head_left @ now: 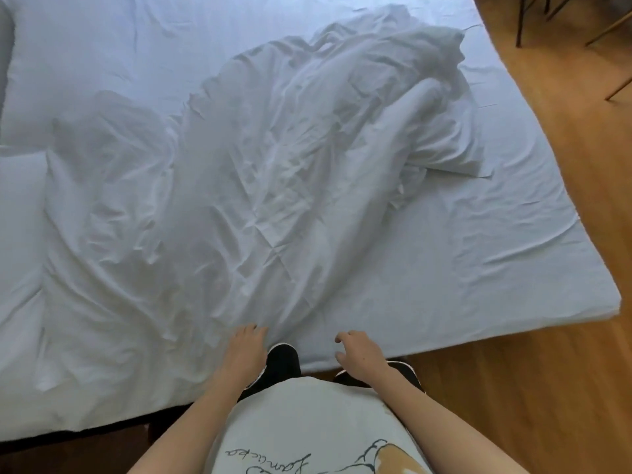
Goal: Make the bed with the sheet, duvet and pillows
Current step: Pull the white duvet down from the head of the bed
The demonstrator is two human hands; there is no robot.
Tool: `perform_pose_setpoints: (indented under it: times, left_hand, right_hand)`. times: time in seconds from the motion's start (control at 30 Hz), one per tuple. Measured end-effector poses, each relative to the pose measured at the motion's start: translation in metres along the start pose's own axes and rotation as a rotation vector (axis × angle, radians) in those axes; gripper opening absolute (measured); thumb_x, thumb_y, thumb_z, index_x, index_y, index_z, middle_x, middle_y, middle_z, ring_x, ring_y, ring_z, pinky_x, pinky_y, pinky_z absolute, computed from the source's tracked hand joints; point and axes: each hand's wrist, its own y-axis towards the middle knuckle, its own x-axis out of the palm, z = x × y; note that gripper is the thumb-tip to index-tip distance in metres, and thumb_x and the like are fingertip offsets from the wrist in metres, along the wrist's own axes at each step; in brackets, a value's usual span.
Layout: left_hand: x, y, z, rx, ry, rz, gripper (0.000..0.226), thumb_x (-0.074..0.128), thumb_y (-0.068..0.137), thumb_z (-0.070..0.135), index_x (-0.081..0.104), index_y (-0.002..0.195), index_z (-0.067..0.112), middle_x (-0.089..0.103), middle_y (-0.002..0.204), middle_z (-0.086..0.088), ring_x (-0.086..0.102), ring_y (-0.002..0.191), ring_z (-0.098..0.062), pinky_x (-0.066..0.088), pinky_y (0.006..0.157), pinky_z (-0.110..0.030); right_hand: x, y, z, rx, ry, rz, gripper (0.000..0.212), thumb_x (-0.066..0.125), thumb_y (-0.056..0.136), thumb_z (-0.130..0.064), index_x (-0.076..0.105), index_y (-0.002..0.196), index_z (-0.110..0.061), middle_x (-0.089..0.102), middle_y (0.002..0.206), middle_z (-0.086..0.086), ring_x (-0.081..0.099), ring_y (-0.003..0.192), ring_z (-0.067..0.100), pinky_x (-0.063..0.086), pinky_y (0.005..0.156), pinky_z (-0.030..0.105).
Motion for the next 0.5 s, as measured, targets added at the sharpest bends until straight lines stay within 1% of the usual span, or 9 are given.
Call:
perform_pose_setpoints:
  times: [0.03,0.07,0.13,0.17,0.2,0.27,0.37,0.43,0.5]
  left_hand:
    - [-0.001,0.006,0.028,-0.016,-0.024,-0.021,0.042,0.082,0.046,0.005,0.070,0.086,0.012,0.065,0.082,-0.007,0.065,0.073,-0.029,0.053,0.062,-0.031]
    - [-0.009,0.010,0.059,-0.043,-0.064,-0.066,0.039,0.076,0.059,0.006,0.069,0.098,0.010,0.065,0.093,-0.010,0.064,0.086,-0.031,0.052,0.071,-0.033]
    - [-0.015,0.025,0.116,-0.073,-0.124,-0.107,0.042,0.060,0.081,0.012,0.058,0.123,0.010,0.058,0.120,-0.011,0.053,0.112,-0.030,0.043,0.092,-0.036]
    - [-0.020,0.032,0.146,-0.071,-0.146,-0.115,0.044,0.054,0.086,0.015,0.052,0.130,0.012,0.053,0.129,-0.010,0.048,0.120,-0.028,0.038,0.098,-0.034]
    - [-0.025,0.039,0.171,-0.069,-0.171,-0.111,0.046,0.052,0.090,0.017,0.047,0.135,0.013,0.049,0.134,-0.009,0.044,0.124,-0.026,0.035,0.101,-0.033]
    - [-0.037,0.060,0.221,-0.055,-0.206,-0.077,0.047,0.050,0.093,0.021,0.043,0.139,0.015,0.045,0.139,-0.007,0.042,0.127,-0.024,0.034,0.102,-0.031]
    - [-0.054,0.108,0.270,-0.032,-0.246,-0.003,0.049,0.050,0.094,0.024,0.040,0.141,0.016,0.041,0.144,-0.008,0.038,0.132,-0.024,0.033,0.106,-0.034]
    - [-0.064,0.151,0.290,-0.041,-0.273,0.019,0.054,0.054,0.092,0.023,0.038,0.143,0.013,0.040,0.145,-0.013,0.038,0.132,-0.030,0.034,0.107,-0.038]
    - [-0.072,0.199,0.300,-0.054,-0.277,0.081,0.061,0.061,0.086,0.020,0.039,0.142,0.008,0.043,0.141,-0.020,0.042,0.126,-0.037,0.036,0.104,-0.044]
  right_hand:
    - [-0.015,0.001,0.026,-0.010,-0.009,-0.005,0.038,0.045,0.096,-0.026,0.048,0.133,-0.016,0.051,0.131,0.006,0.045,0.121,0.023,0.041,0.093,0.032]
    - [-0.031,0.002,0.053,-0.013,-0.017,-0.003,0.038,0.045,0.096,-0.026,0.048,0.132,-0.016,0.052,0.130,0.006,0.046,0.120,0.023,0.041,0.093,0.032]
    - [-0.063,0.004,0.106,-0.012,-0.041,0.003,0.037,0.044,0.097,-0.025,0.049,0.132,-0.015,0.053,0.129,0.006,0.046,0.120,0.023,0.042,0.093,0.032]
    - [-0.080,0.005,0.132,-0.006,-0.058,-0.001,0.037,0.044,0.097,-0.025,0.049,0.132,-0.015,0.053,0.129,0.006,0.045,0.120,0.023,0.042,0.093,0.033]
    - [-0.095,0.006,0.155,0.005,-0.078,-0.002,0.037,0.043,0.097,-0.025,0.048,0.132,-0.014,0.052,0.129,0.007,0.045,0.120,0.024,0.042,0.094,0.033]
    - [-0.126,0.012,0.201,0.057,-0.099,0.008,0.038,0.043,0.097,-0.024,0.048,0.133,-0.014,0.053,0.128,0.008,0.045,0.119,0.025,0.043,0.093,0.033]
    - [-0.166,0.040,0.250,0.105,-0.127,0.082,0.040,0.045,0.097,-0.025,0.044,0.136,-0.015,0.053,0.128,0.007,0.047,0.117,0.023,0.044,0.091,0.031]
    - [-0.191,0.071,0.272,0.115,-0.157,0.128,0.044,0.047,0.097,-0.027,0.041,0.139,-0.015,0.051,0.131,0.008,0.045,0.120,0.024,0.043,0.093,0.031]
    - [-0.215,0.111,0.288,0.133,-0.188,0.182,0.048,0.049,0.096,-0.030,0.039,0.140,-0.015,0.048,0.135,0.010,0.044,0.122,0.027,0.040,0.096,0.033]
